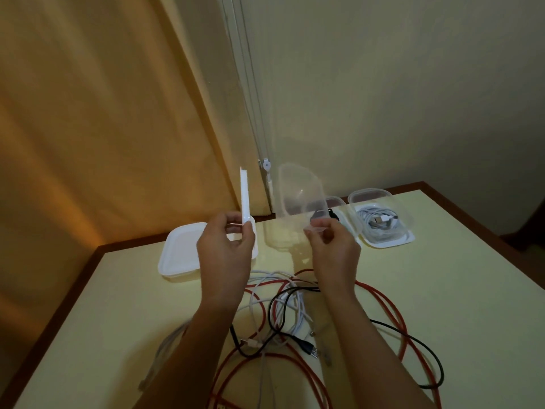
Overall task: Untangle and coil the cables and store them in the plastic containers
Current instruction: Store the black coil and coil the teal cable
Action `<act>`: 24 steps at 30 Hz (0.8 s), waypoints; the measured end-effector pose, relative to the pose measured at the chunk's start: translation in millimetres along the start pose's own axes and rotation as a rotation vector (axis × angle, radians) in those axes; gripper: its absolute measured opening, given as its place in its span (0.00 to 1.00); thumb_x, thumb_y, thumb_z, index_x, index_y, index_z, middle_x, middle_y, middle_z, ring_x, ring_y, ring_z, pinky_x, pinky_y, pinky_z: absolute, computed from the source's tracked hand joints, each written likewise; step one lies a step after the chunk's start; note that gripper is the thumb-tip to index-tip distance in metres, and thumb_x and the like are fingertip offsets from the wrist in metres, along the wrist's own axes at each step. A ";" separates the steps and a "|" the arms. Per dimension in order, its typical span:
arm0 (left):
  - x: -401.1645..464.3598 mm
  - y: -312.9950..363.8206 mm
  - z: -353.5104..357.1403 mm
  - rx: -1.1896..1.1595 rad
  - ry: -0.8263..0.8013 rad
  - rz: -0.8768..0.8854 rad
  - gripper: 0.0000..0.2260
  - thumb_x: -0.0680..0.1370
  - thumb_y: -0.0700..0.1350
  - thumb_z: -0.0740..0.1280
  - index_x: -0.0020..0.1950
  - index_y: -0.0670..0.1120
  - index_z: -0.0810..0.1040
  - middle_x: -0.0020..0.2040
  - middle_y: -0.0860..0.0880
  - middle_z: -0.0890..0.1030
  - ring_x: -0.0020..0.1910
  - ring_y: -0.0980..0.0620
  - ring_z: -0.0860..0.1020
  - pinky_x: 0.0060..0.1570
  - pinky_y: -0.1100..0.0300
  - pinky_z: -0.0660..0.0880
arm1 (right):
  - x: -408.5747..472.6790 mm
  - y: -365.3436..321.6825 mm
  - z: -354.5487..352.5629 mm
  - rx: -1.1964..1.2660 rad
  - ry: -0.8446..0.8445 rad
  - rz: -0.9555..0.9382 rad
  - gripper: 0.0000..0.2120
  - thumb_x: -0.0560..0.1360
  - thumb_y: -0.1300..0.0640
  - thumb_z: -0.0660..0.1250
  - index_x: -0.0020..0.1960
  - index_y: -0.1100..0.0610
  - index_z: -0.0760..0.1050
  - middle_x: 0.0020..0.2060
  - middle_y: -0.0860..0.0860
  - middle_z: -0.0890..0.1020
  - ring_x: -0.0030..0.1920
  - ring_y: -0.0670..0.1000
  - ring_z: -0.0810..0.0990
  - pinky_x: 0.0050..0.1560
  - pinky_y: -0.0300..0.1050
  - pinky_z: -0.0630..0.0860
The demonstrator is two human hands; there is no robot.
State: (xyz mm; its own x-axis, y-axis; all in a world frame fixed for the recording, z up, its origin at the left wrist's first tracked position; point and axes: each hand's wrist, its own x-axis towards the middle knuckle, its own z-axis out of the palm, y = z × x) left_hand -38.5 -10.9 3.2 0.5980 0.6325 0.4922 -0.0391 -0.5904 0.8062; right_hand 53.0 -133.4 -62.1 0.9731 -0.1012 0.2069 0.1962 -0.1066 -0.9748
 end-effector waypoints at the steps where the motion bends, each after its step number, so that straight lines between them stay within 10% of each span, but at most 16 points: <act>1: -2.6 -3.4 5.2 0.015 -0.032 0.010 0.03 0.78 0.41 0.68 0.50 0.48 0.77 0.44 0.54 0.80 0.44 0.61 0.78 0.37 0.75 0.72 | 3.3 -4.1 -5.2 0.032 0.033 0.001 0.04 0.76 0.56 0.74 0.50 0.51 0.82 0.39 0.44 0.83 0.41 0.41 0.81 0.41 0.33 0.77; 14: -11.1 -59.1 88.7 0.680 -0.563 0.267 0.10 0.81 0.45 0.61 0.60 0.45 0.75 0.59 0.47 0.75 0.58 0.50 0.72 0.53 0.58 0.71 | 22.9 -5.3 -28.0 0.117 0.018 0.030 0.05 0.75 0.56 0.75 0.49 0.48 0.82 0.41 0.46 0.85 0.43 0.46 0.84 0.47 0.45 0.83; 24: -2.9 -121.3 132.5 0.495 -0.671 0.077 0.14 0.80 0.51 0.60 0.61 0.51 0.79 0.56 0.49 0.81 0.52 0.52 0.80 0.53 0.49 0.79 | 16.6 10.7 -12.2 0.015 -0.247 0.052 0.07 0.77 0.56 0.71 0.52 0.45 0.81 0.42 0.47 0.84 0.44 0.46 0.84 0.45 0.39 0.81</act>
State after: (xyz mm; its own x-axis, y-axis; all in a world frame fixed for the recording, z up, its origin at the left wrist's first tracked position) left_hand 70.5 -7.6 -139.5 0.9637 0.2415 0.1141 0.1632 -0.8706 0.4642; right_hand 69.8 -148.3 -68.1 0.9816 0.1387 0.1310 0.1446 -0.0923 -0.9852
